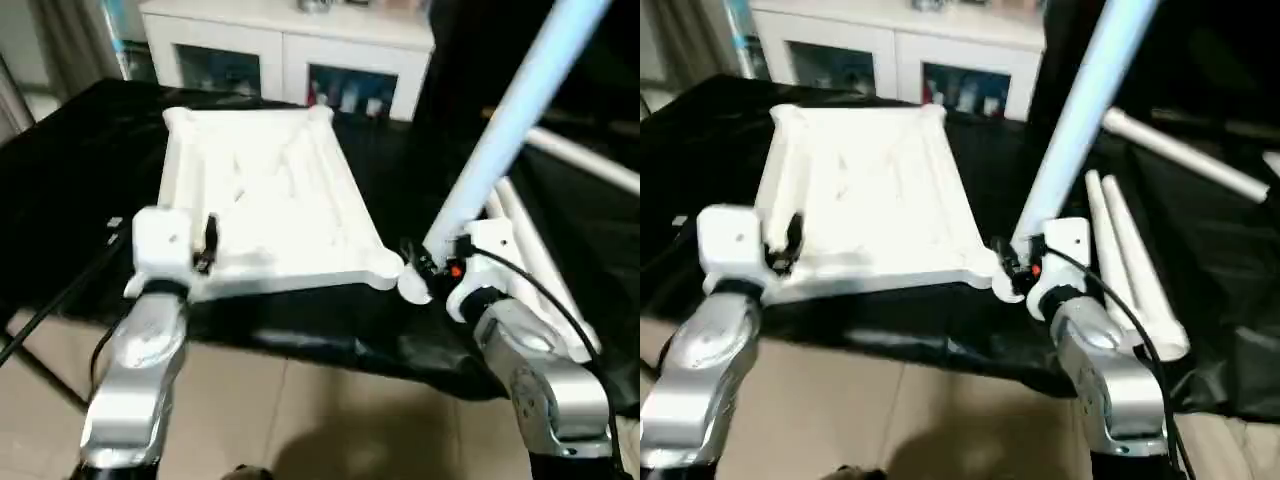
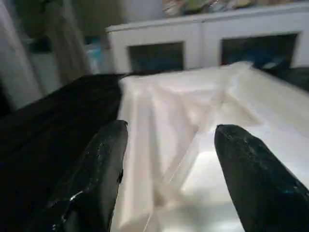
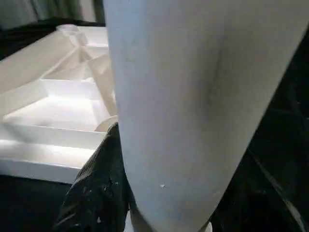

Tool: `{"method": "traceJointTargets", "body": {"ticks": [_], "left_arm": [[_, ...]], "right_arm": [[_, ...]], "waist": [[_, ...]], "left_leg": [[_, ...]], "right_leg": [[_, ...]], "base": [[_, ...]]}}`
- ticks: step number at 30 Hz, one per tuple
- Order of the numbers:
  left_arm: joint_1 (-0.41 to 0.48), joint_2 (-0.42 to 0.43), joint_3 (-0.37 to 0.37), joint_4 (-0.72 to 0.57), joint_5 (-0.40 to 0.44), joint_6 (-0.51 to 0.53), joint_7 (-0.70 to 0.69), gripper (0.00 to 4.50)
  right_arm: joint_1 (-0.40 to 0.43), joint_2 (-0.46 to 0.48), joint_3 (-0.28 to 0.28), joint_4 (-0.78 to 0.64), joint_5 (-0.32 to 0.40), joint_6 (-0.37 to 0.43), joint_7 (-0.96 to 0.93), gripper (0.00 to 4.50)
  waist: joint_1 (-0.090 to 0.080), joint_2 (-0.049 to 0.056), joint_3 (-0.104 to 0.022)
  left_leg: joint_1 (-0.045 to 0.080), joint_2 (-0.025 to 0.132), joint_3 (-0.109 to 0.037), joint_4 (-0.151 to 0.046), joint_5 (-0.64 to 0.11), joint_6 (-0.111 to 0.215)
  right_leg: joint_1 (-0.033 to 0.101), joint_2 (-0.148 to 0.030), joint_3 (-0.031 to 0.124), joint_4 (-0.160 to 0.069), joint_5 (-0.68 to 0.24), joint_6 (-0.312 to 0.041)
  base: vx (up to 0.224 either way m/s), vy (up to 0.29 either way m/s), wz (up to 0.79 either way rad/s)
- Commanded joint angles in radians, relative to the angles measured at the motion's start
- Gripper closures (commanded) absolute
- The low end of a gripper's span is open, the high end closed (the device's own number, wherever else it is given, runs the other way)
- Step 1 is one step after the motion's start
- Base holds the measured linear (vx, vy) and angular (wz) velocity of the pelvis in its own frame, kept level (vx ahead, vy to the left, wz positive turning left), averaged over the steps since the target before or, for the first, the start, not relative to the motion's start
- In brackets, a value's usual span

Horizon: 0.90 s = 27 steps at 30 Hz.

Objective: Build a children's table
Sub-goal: Move to table

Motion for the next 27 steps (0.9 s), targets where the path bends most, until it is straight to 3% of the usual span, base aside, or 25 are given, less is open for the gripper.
{"method": "traceJointTargets", "body": {"ticks": [1, 2, 3, 4, 5, 6, 7, 9, 10, 11, 12, 13, 14, 15, 17, 18, 19, 20, 21, 22, 23, 24, 25, 26, 27], "left_arm": [[-0.015, -0.007, -0.004, 0.020, 0.019, 0.005, 0.003, 1.27], [-0.016, -0.007, 0.000, 0.021, 0.013, -0.002, -0.006, 1.27], [-0.022, 0.000, 0.004, 0.022, 0.011, 0.004, -0.006, 1.27], [-0.027, 0.008, 0.010, 0.027, 0.002, 0.006, -0.012, 1.27], [-0.028, 0.010, 0.011, 0.028, 0.001, 0.003, -0.013, 1.27], [-0.035, 0.019, 0.014, 0.034, -0.008, -0.002, -0.023, 1.27], [-0.041, 0.021, 0.016, 0.036, -0.009, -0.001, -0.023, 1.27], [-0.052, 0.021, 0.019, 0.039, -0.007, 0.003, -0.022, 1.27], [-0.054, 0.022, 0.019, 0.040, -0.006, 0.003, -0.022, 1.27], [-0.061, 0.022, 0.019, 0.045, 0.000, -0.001, -0.025, 1.27], [-0.064, 0.021, 0.020, 0.047, 0.002, -0.003, -0.026, 1.27], [-0.071, 0.017, 0.024, 0.052, 0.003, -0.005, -0.033, 1.27], [-0.071, 0.018, 0.022, 0.054, 0.004, -0.010, -0.037, 1.27], [-0.071, 0.019, 0.020, 0.054, 0.006, -0.013, -0.040, 1.27], [-0.069, 0.016, 0.016, 0.054, 0.004, -0.012, -0.037, 1.27], [-0.067, 0.020, 0.007, 0.055, 0.014, -0.022, -0.032, 1.27], [-0.066, 0.017, -0.001, 0.054, 0.020, -0.023, -0.025, 1.27], [-0.064, 0.014, -0.007, 0.053, 0.022, -0.021, -0.021, 1.27], [-0.064, 0.014, -0.007, 0.053, 0.022, -0.021, -0.021, 1.27], [-0.066, -0.002, -0.001, 0.055, 0.010, -0.008, -0.016, 1.27], [-0.066, -0.003, 0.000, 0.055, 0.009, -0.008, -0.016, 1.27], [-0.067, -0.006, 0.001, 0.057, 0.014, -0.014, -0.012, 1.27], [-0.068, -0.005, 0.000, 0.057, 0.018, -0.017, -0.011, 1.27], [-0.068, -0.002, -0.006, 0.055, 0.034, -0.011, -0.007, 1.27], [-0.067, -0.008, -0.001, 0.054, 0.029, -0.009, -0.005, 1.27]], "right_arm": [[0.005, -0.008, -0.026, -0.004, 0.008, 0.011, 0.003, 2.66], [0.002, -0.006, -0.029, -0.002, 0.011, 0.012, 0.001, 2.66], [-0.005, -0.003, -0.030, 0.005, 0.013, 0.008, -0.006, 2.66], [-0.008, 0.000, -0.025, 0.011, 0.007, 0.003, -0.012, 2.66], [-0.007, 0.001, -0.024, 0.012, 0.006, 0.002, -0.013, 2.66], [-0.005, 0.007, -0.017, 0.012, 0.001, -0.002, -0.017, 2.66], [-0.001, 0.010, -0.013, 0.010, 0.001, -0.003, -0.016, 2.66], [0.002, 0.013, -0.009, 0.007, 0.001, -0.003, -0.016, 2.66], [0.002, 0.014, -0.009, 0.007, 0.002, -0.003, -0.016, 2.66], [0.003, 0.018, -0.006, 0.007, 0.003, -0.003, -0.018, 2.66], [0.003, 0.019, -0.005, 0.008, 0.003, -0.003, -0.019, 2.66], [0.002, 0.022, -0.001, 0.011, 0.001, -0.003, -0.022, 2.66], [0.001, 0.024, 0.001, 0.011, 0.002, -0.003, -0.022, 2.66], [0.001, 0.025, 0.002, 0.011, 0.004, -0.003, -0.023, 2.66], [0.003, 0.021, 0.010, 0.008, 0.002, 0.000, -0.015, 2.66], [0.004, 0.022, 0.009, 0.005, 0.006, 0.015, -0.015, 2.66], [0.005, 0.028, 0.001, 0.007, 0.014, 0.022, -0.017, 2.66], [0.004, 0.031, -0.003, 0.008, 0.017, 0.026, -0.020, 2.66], [0.004, 0.031, -0.003, 0.008, 0.017, 0.026, -0.020, 2.66], [0.000, 0.030, -0.007, 0.014, 0.012, 0.022, -0.025, 2.66], [0.000, 0.030, -0.007, 0.014, 0.012, 0.022, -0.025, 2.66], [-0.002, 0.028, -0.007, 0.017, 0.006, 0.018, -0.028, 2.66], [-0.002, 0.028, -0.007, 0.018, 0.006, 0.018, -0.028, 2.66], [-0.001, 0.024, -0.005, 0.019, 0.003, 0.012, -0.026, 2.66], [-0.002, 0.022, -0.004, 0.021, 0.002, 0.011, -0.025, 2.66]], "waist": [[0.010, -0.035, -0.058], [0.032, -0.025, -0.036], [0.047, -0.003, -0.019], [0.049, -0.011, -0.023], [0.051, 0.003, -0.033], [0.043, 0.011, -0.048], [0.038, 0.027, -0.066], [0.037, 0.029, -0.054], [0.051, 0.022, -0.051], [0.061, 0.024, -0.050], [0.071, 0.028, -0.049], [0.081, 0.032, -0.051], [0.088, 0.038, -0.052], [0.091, 0.045, -0.053], [0.082, 0.063, -0.066], [0.031, 0.080, -0.077], [0.024, 0.103, -0.076], [0.027, 0.075, -0.078], [0.044, 0.077, -0.077], [0.042, 0.065, -0.078], [0.041, 0.072, -0.078], [0.044, 0.084, -0.076], [0.038, 0.077, -0.076], [0.033, 0.078, -0.071], [0.028, 0.048, -0.065]], "left_leg": [[0.047, 0.019, -0.107, 0.146, -0.203, -0.062], [-0.066, -0.063, -0.126, 0.188, -0.021, 0.004], [-0.050, -0.041, -0.130, 0.181, -0.020, -0.015], [-0.026, -0.008, -0.140, 0.153, -0.091, -0.017], [-0.007, 0.009, -0.144, 0.124, -0.118, -0.020], [0.010, 0.041, -0.149, 0.076, -0.126, 0.000], [0.034, 0.074, -0.164, 0.056, -0.112, 0.049], [0.006, 0.071, -0.151, 0.060, -0.101, 0.096], [0.003, 0.064, -0.144, 0.100, -0.114, 0.104], [-0.002, 0.071, -0.150, 0.121, -0.113, 0.100], [-0.027, 0.076, -0.162, 0.161, -0.097, 0.089], [-0.041, 0.075, -0.175, 0.190, -0.089, 0.071], [-0.038, 0.077, -0.178, 0.187, -0.080, 0.065], [-0.032, 0.074, -0.174, 0.152, -0.047, 0.077], [0.028, 0.065, -0.147, 0.078, 0.046, 0.186], [0.118, 0.072, -0.165, 0.056, 0.147, 0.357], [0.144, 0.132, -0.118, 0.045, 0.123, 0.346], [0.108, 0.161, -0.108, 0.027, 0.089, 0.272], [0.080, 0.179, -0.089, 0.012, 0.028, 0.164], [0.117, 0.189, -0.030, -0.023, -0.305, -0.198], [0.138, 0.204, -0.023, -0.027, -0.346, -0.277], [0.127, 0.257, 0.006, -0.055, -0.320, -0.319], [0.093, 0.273, -0.011, -0.084, -0.318, -0.296], [0.071, 0.263, -0.037, -0.097, -0.411, -0.166], [0.082, 0.207, -0.017, -0.062, -0.508, -0.127]], "right_leg": [[-0.040, -0.291, 0.120, -0.184, -0.326, -0.121], [0.044, -0.180, 0.112, -0.160, -0.350, 0.063], [0.025, -0.206, 0.102, -0.173, -0.397, 0.123], [0.013, -0.202, 0.110, -0.157, -0.436, 0.134], [0.022, -0.191, 0.092, -0.149, -0.413, 0.110], [0.025, -0.150, 0.076, -0.134, -0.229, 0.080], [0.011, -0.153, 0.076, -0.104, -0.094, 0.050], [0.017, -0.197, 0.085, -0.105, -0.013, -0.060], [0.024, -0.256, 0.122, -0.129, -0.077, -0.114], [0.029, -0.287, 0.140, -0.139, -0.111, -0.141], [0.044, -0.325, 0.165, -0.151, -0.153, -0.183], [0.050, -0.340, 0.175, -0.154, -0.146, -0.216], [0.042, -0.328, 0.171, -0.152, -0.133, -0.236], [0.037, -0.275, 0.143, -0.137, -0.089, -0.269], [-0.001, -0.160, 0.080, -0.092, 0.005, -0.259], [-0.077, -0.058, 0.014, 0.006, 0.027, -0.187], [-0.151, -0.044, 0.011, 0.063, -0.045, -0.081], [-0.129, -0.055, 0.019, 0.060, -0.015, -0.047], [-0.118, -0.065, 0.025, 0.051, 0.016, -0.023], [-0.144, -0.057, 0.042, 0.013, 0.016, -0.023], [-0.161, -0.049, 0.036, 0.000, 0.025, -0.033], [-0.178, -0.043, 0.006, 0.016, 0.106, -0.042], [-0.150, -0.054, -0.010, 0.052, 0.145, -0.037], [-0.110, -0.088, 0.004, 0.060, 0.072, 0.009], [-0.112, -0.115, 0.047, 0.005, 0.008, 0.005]], "base": [[-0.103, -0.171, -0.17], [-0.103, -0.171, -0.17], [-0.060, -0.148, -0.27], [-0.070, -0.088, -0.25], [-0.070, -0.088, -0.25], [-0.084, -0.042, -0.04], [-0.072, -0.018, 0.06], [-0.036, -0.009, 0.03], [-0.026, 0.054, -0.01], [-0.026, 0.054, -0.01], [-0.021, 0.097, -0.06], [-0.010, 0.138, -0.09], [-0.010, 0.138, -0.09], [-0.006, 0.188, -0.05], [-0.001, 0.258, 0.07], [-0.004, 0.298, 0.10], [-0.020, 0.280, -0.07], [-0.020, 0.280, -0.07], [-0.056, 0.234, -0.15], [-0.077, 0.149, -0.14], [-0.077, 0.149, -0.14], [-0.088, 0.056, -0.15], [-0.105, -0.001, -0.18], [-0.105, -0.001, -0.18], [-0.091, -0.054, -0.07]]}}
